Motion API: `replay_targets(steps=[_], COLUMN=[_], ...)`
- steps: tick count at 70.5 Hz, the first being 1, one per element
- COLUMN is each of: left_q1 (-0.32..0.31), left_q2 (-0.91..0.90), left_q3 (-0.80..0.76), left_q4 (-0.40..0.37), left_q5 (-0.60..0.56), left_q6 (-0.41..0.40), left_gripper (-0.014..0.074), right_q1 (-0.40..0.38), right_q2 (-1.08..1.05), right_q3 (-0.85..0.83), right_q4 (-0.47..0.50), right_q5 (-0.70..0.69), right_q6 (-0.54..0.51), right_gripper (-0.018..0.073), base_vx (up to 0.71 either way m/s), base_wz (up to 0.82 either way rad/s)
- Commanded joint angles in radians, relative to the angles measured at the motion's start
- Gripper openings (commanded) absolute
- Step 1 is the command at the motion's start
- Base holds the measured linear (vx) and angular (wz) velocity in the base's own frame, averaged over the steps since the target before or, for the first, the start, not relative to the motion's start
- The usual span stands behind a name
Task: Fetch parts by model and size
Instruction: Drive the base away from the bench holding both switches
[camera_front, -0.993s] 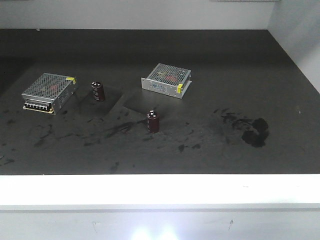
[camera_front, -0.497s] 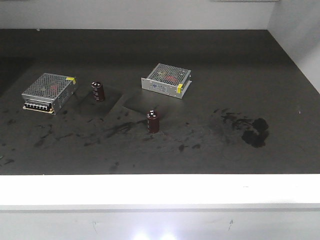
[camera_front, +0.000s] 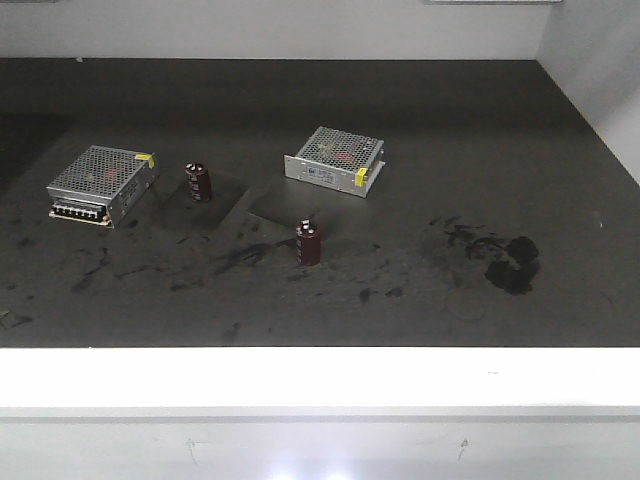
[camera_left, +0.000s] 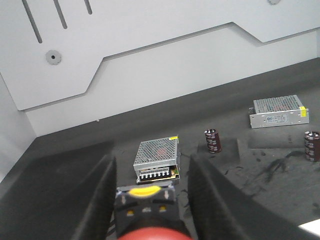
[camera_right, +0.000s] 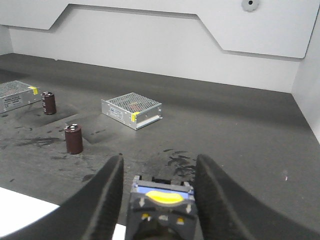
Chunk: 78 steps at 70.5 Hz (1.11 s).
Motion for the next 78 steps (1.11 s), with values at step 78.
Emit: replay_targets(steps=[78], left_q1=[-0.003], left_q2=[0.019], left_q3=[-0.025], left_q4=[0.011], left_q5=[-0.075], left_q6=[-0.002], left_gripper=[-0.0008], right_q1=[-0.003], right_q2=[0.009], right_q3=[-0.027], right_q4=[-0.006], right_q5=[-0.072], right_q6=[-0.010], right_gripper=[-0.0005], base_vx=[-0.11], base_wz=[0.40])
